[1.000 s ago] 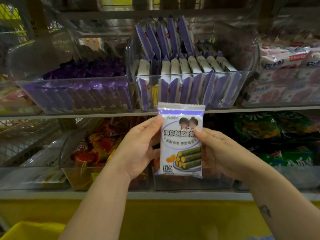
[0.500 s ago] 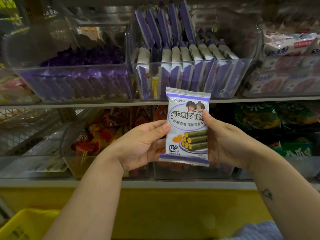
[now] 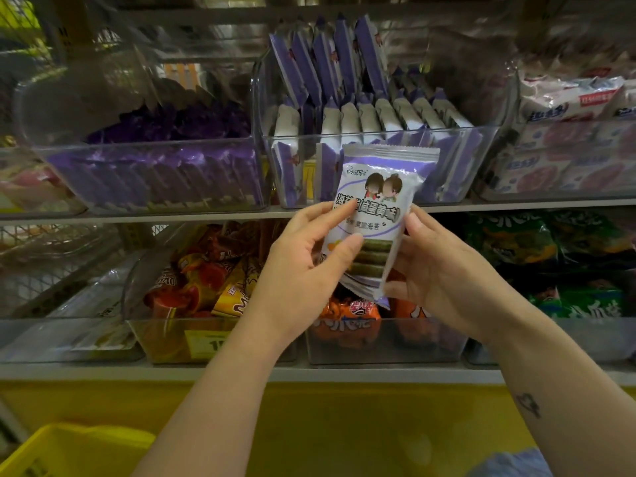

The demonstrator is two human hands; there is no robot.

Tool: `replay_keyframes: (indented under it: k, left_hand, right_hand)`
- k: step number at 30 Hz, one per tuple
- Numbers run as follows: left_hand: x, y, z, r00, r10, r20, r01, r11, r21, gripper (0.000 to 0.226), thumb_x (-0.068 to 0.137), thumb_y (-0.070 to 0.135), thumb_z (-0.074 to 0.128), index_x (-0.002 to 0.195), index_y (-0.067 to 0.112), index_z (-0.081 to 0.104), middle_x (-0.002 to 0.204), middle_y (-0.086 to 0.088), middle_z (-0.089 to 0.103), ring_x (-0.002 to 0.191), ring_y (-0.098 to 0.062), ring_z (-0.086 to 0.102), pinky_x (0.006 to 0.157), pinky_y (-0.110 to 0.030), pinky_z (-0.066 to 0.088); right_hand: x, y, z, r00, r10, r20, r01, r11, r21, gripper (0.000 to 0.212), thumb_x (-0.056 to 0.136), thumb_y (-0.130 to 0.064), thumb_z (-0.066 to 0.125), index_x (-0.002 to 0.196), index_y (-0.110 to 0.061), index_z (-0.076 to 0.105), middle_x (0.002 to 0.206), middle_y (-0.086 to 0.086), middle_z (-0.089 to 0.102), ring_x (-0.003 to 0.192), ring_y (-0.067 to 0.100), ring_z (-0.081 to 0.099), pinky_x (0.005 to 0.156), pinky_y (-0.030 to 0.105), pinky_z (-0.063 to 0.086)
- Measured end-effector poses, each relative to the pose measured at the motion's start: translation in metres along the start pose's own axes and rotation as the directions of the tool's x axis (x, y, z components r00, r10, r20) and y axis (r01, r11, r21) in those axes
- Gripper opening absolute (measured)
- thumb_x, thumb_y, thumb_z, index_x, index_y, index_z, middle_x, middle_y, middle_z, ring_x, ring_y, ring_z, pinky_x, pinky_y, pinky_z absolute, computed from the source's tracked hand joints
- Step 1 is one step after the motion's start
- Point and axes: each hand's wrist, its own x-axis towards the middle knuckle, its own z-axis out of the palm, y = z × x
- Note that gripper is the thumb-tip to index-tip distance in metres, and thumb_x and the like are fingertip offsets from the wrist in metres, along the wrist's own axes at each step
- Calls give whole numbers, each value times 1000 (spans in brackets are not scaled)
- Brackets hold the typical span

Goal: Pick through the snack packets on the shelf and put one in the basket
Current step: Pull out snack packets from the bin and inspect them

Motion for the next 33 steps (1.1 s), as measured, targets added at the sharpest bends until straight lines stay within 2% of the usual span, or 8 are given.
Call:
replay_keyframes:
  k: [5, 7, 10, 13, 16, 21, 26, 33]
  left_hand:
    - [-1, 4, -3, 980, -26, 198, 86, 951, -297, 78, 76, 38, 74, 146, 33, 40, 145, 13, 49, 127, -3, 52, 98, -23, 49]
    - [-1, 4, -2, 971, -18, 238, 109, 921, -374, 72, 82, 28, 73, 146, 30, 40, 139, 11, 56, 125, -6, 55, 96, -24, 50]
    - [-1, 3, -1, 968, -19, 251, 138, 875, -464, 55, 89, 20, 62, 141, 24, 47, 136, 1, 60, 128, -17, 54, 106, -41, 44]
    - [0, 2, 1, 966, -23, 257, 162, 828, -536, 47, 90, 15, 57, 136, 22, 52, 133, -3, 63, 125, -21, 57, 101, -39, 49]
    - [1, -1, 1, 977, -31, 210, 143, 825, -546, 48, 89, 13, 58, 133, 32, 54, 126, 2, 66, 121, -20, 61, 93, -34, 54]
    - [3, 0, 4, 998, -50, 25, 56, 850, -525, 35, 84, 23, 65, 117, 37, 61, 121, 2, 68, 117, -22, 63, 93, -48, 54]
    - [4, -1, -1, 992, -114, -56, 43, 714, -699, 50, 82, 24, 65, 131, 24, 52, 120, -2, 69, 115, -21, 64, 85, -38, 57]
    - [5, -8, -19, 987, -151, -46, 36, 500, -865, 39, 85, 19, 58, 124, 22, 56, 108, -3, 73, 105, -17, 69, 76, -37, 58]
  right_hand:
    - [1, 0, -1, 997, -74, 19, 75, 995, -69, 63, 91, -23, 55, 149, -33, 32, 134, 11, 60, 120, 31, 59, 85, 44, 57]
    - [2, 3, 1, 992, -123, -20, 117, 972, -203, 72, 88, -29, 61, 150, -35, 27, 130, 6, 63, 118, 28, 61, 93, 49, 53]
    - [4, 5, 4, 979, -166, -116, 125, 946, -300, 82, 80, -40, 73, 149, -33, 29, 124, -4, 67, 117, 16, 62, 92, 34, 54]
    - [5, 6, 5, 959, -209, -191, 128, 922, -365, 83, 68, -46, 80, 141, -33, 42, 120, -8, 67, 112, 11, 65, 84, 27, 56]
    - [3, 5, 7, 942, -254, -220, 140, 892, -430, 81, 62, -51, 81, 133, -38, 46, 113, -14, 67, 105, 4, 66, 77, 21, 57]
    - [1, 10, 14, 903, -369, -223, 144, 746, -650, 89, 56, -51, 77, 136, -49, 37, 116, -14, 54, 105, -2, 59, 74, 13, 54]
    - [-1, 7, 12, 941, -306, -143, 152, 762, -630, 81, 64, -45, 74, 134, -58, 37, 112, -19, 59, 109, 2, 60, 78, 16, 55]
    - [-5, -1, 7, 973, -199, -118, 132, 896, -424, 34, 63, -24, 77, 96, -24, 68, 99, -8, 76, 92, 12, 73, 71, 19, 57]
